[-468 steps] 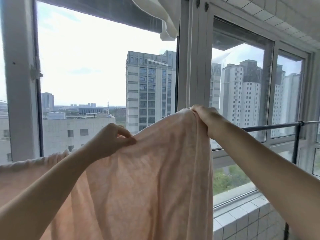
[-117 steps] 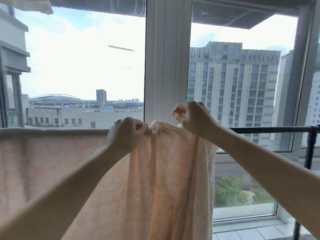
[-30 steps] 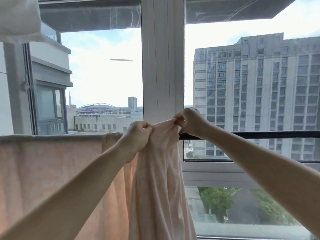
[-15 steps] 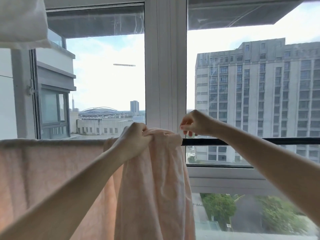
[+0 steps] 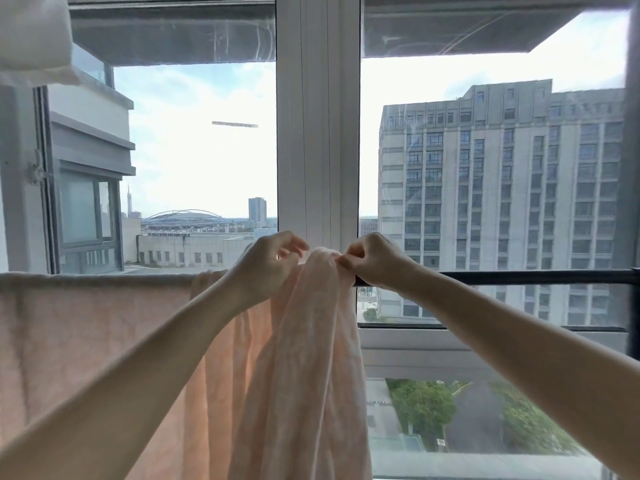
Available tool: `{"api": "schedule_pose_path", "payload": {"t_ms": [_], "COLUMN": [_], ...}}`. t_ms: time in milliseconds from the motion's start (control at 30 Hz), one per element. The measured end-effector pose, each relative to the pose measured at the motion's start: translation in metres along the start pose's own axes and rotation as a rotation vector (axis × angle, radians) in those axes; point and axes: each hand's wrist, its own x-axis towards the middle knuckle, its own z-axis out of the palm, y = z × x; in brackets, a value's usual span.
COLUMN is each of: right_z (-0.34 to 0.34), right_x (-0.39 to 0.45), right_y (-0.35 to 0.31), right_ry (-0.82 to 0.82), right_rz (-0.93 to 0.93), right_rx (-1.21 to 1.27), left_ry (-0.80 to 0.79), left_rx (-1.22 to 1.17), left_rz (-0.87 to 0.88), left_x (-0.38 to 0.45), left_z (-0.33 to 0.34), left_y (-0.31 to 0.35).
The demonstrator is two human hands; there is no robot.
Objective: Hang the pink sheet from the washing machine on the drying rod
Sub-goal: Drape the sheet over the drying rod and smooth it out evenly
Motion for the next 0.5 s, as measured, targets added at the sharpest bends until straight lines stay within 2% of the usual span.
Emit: {"api": "schedule_pose_path", "payload": {"t_ms": [100, 133, 233, 300, 333, 400, 433, 500], "right_z": [-0.003, -0.009, -0.042, -0.059, -0.063, -0.059, -0.052, -0.039], "right_x": [0.001, 0.004, 0.019, 0.022, 0.021, 0.015, 0.011, 0.006], "right_y": [0.002, 0.005, 0.019, 0.030, 0.035, 0.039, 0.040, 0.037], "right_ry": [0.098, 0.137, 0.344, 0.472, 0.450, 0.248, 0.145, 0.109], "right_rz": [0.121, 0.182, 0.322, 0.270, 0.229, 0.202, 0.197, 0.108], "right_rx": [0.135, 0.202, 0.366, 0.179, 0.044, -0.209, -0.289, -0.333], "left_ry": [-0.069, -0.079, -0.054, -0.063, -0.080, -0.101, -0.107, -0.120], "left_rx": [0.238, 0.252, 0.113, 0.010, -0.027, -0.033, -0.014, 0.021], "left_rz": [-0.044, -0.050, -0.060, -0.077, -0.083, -0.066, -0.049, -0.026], "left_x": [-0.003, -0.003, 0.000, 0.001, 0.001, 0.002, 0.003, 0.004], "left_z": [-0.006, -0.009, -0.018, -0.022, -0.023, -0.024, -0.024, -0.023], "left_y": [-0.023, -0.026, -0.026, -0.024, -0.023, -0.024, -0.025, -0.025]}}
